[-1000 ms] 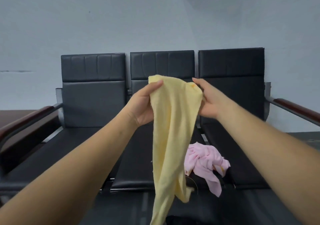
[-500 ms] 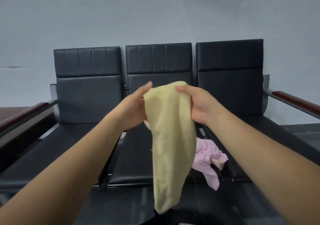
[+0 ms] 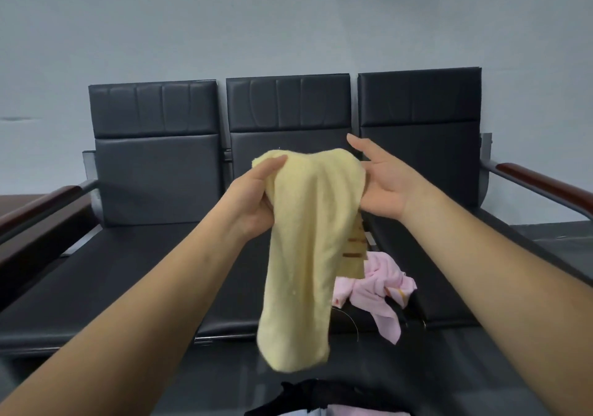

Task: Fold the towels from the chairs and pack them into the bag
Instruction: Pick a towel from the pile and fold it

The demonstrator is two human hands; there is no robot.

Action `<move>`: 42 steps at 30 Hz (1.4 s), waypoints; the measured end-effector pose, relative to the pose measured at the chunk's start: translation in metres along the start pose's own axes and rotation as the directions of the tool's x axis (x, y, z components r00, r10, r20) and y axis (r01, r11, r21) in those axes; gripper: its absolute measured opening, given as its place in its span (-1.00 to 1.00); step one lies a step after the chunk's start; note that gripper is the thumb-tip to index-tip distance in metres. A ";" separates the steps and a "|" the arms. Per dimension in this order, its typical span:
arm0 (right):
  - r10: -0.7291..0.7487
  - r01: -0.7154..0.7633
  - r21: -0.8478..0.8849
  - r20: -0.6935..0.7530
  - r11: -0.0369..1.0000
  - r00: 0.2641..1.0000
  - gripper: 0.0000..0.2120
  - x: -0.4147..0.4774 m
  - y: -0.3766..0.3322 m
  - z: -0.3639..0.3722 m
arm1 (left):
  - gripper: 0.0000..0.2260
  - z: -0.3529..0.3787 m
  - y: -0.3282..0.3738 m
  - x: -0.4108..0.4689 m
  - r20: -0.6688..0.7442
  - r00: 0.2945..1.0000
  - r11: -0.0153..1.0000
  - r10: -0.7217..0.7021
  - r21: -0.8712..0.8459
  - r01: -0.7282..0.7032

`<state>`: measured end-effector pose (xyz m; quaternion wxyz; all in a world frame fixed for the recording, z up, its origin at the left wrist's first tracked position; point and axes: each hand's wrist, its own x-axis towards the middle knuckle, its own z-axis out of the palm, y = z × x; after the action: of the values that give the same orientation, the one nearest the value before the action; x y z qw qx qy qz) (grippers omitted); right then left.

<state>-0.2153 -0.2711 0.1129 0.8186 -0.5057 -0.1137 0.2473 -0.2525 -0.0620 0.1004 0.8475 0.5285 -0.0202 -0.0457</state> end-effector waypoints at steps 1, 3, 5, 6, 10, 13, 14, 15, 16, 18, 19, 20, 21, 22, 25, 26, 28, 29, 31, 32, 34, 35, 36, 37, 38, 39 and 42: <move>0.019 -0.019 0.006 0.049 1.000 0.999 -0.49 0.000 0.005 0.001 | -0.72 0.001 0.002 0.000 -0.010 1.000 1.000 0.001 -0.028 -0.001; 0.065 -0.058 -0.060 0.118 0.997 0.991 -0.54 -0.001 0.013 0.001 | -0.72 -0.001 0.005 0.000 -0.001 1.000 0.999 0.005 -0.047 -0.005; 0.075 -0.063 -0.110 0.099 0.992 0.992 -0.62 0.000 0.017 -0.002 | -0.71 -0.010 0.008 -0.001 0.013 1.000 0.999 0.010 -0.042 -0.009; 0.063 -0.055 -0.114 0.069 0.992 0.996 -0.64 0.001 0.016 -0.004 | -0.73 -0.016 0.011 -0.002 0.027 1.000 1.000 0.015 -0.009 -0.014; -0.016 0.007 -0.146 -0.064 0.989 0.998 -0.59 0.006 0.016 -0.009 | -0.77 -0.045 0.023 -0.007 0.089 0.996 0.922 0.021 0.384 -0.054; 0.007 -0.036 -0.210 -0.137 0.977 0.990 -0.60 0.009 0.020 -0.009 | -0.76 -0.057 0.027 -0.011 0.080 0.997 0.768 0.017 0.637 -0.064; 0.021 -0.048 -0.195 -0.139 0.980 0.990 -0.61 0.010 0.020 -0.009 | -0.74 -0.059 0.026 -0.010 0.058 0.998 0.749 0.029 0.659 -0.061; 0.025 -0.045 -0.157 -0.129 0.986 0.991 -0.64 0.011 0.020 -0.008 | -0.73 -0.061 0.025 -0.009 0.037 0.999 0.761 0.038 0.647 -0.053; 0.014 -0.026 -0.105 -0.109 0.994 0.994 -0.70 0.011 0.019 -0.007 | -0.71 -0.061 0.022 -0.006 0.016 0.999 0.796 0.045 0.603 -0.046; -0.035 0.034 -0.007 -0.074 0.999 0.997 -0.82 0.013 0.015 -0.007 | -0.67 -0.062 0.018 -0.001 0.010 0.999 0.890 0.042 0.455 -0.042; -0.060 0.061 0.005 -0.071 0.998 0.996 -0.83 0.014 0.012 -0.008 | -0.64 -0.062 0.016 0.002 0.032 0.999 0.922 0.040 0.383 -0.049; -0.078 0.077 -0.015 -0.081 0.997 0.994 -0.81 0.016 0.009 -0.009 | -0.63 -0.064 0.015 0.005 0.060 0.997 0.940 0.045 0.335 -0.062; -0.090 0.085 -0.053 -0.101 0.995 0.991 -0.79 0.018 0.007 -0.011 | -0.64 -0.066 0.014 0.008 0.084 0.995 0.945 0.057 0.318 -0.081; -0.098 0.086 -0.094 -0.132 0.992 0.986 -0.76 0.021 0.005 -0.013 | -0.66 -0.068 0.013 0.012 0.093 0.993 0.939 0.075 0.328 -0.101; -0.128 0.064 -0.235 -0.267 0.970 0.955 -0.71 0.038 0.001 -0.023 | -0.76 -0.073 0.013 0.027 0.030 0.992 0.908 0.124 0.400 -0.126; -0.140 0.050 -0.285 -0.305 0.957 0.942 -0.71 0.045 0.001 -0.025 | -0.79 -0.076 0.013 0.034 -0.002 0.990 0.900 0.142 0.417 -0.128; -0.147 0.015 -0.350 -0.354 0.937 0.924 -0.72 0.061 0.001 -0.027 | -0.84 -0.080 0.015 0.049 -0.050 0.984 0.884 0.170 0.449 -0.130; -0.155 0.006 -0.368 -0.377 0.930 0.913 -0.73 0.071 0.001 -0.027 | -0.85 -0.082 0.016 0.058 -0.065 0.982 0.876 0.178 0.465 -0.128; -0.187 0.014 -0.387 -0.412 0.922 0.892 -0.70 0.093 -0.002 -0.027 | -0.84 -0.088 0.018 0.081 -0.099 0.975 0.861 0.201 0.493 -0.127; -0.205 0.024 -0.392 -0.426 0.920 0.881 -0.67 0.103 -0.004 -0.027 | -0.83 -0.091 0.019 0.092 -0.123 0.969 0.854 0.217 0.504 -0.127; -0.245 0.051 -0.410 -0.435 0.911 0.866 -0.60 0.125 -0.010 -0.024 | -0.82 -0.097 0.024 0.115 -0.175 0.951 0.843 0.256 0.522 -0.131; -0.267 0.065 -0.423 -0.439 0.904 0.858 -0.58 0.135 -0.015 -0.023 | -0.82 -0.099 0.027 0.126 -0.196 0.940 0.838 0.278 0.528 -0.138; -0.290 0.081 -0.434 -0.439 0.897 0.850 -0.58 0.144 -0.019 -0.022 | -0.82 -0.100 0.032 0.135 -0.206 0.930 0.830 0.303 0.536 -0.151; -0.314 0.104 -0.442 -0.433 0.891 0.845 -0.60 0.152 -0.023 -0.020 | -0.82 -0.101 0.037 0.144 -0.210 0.920 0.820 0.332 0.546 -0.172; -0.341 0.133 -0.449 -0.423 0.884 0.839 -0.61 0.160 -0.029 -0.019 | -0.81 -0.102 0.044 0.152 -0.199 0.910 0.805 0.363 0.558 -0.199; -0.366 0.161 -0.452 -0.411 0.877 0.835 -0.60 0.164 -0.034 -0.017 | -0.79 -0.103 0.051 0.160 -0.181 0.902 0.792 0.391 0.565 -0.230; -0.435 0.257 -0.444 -0.362 0.858 0.825 -0.55 0.171 -0.044 -0.015 | -0.75 -0.104 0.066 0.169 -0.129 0.879 0.752 0.458 0.584 -0.306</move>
<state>-0.0500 -0.2098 0.1337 0.7410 -0.6664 -0.0580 -0.0586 -0.0722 0.0432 0.1120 0.6461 0.7336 -0.0277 0.2087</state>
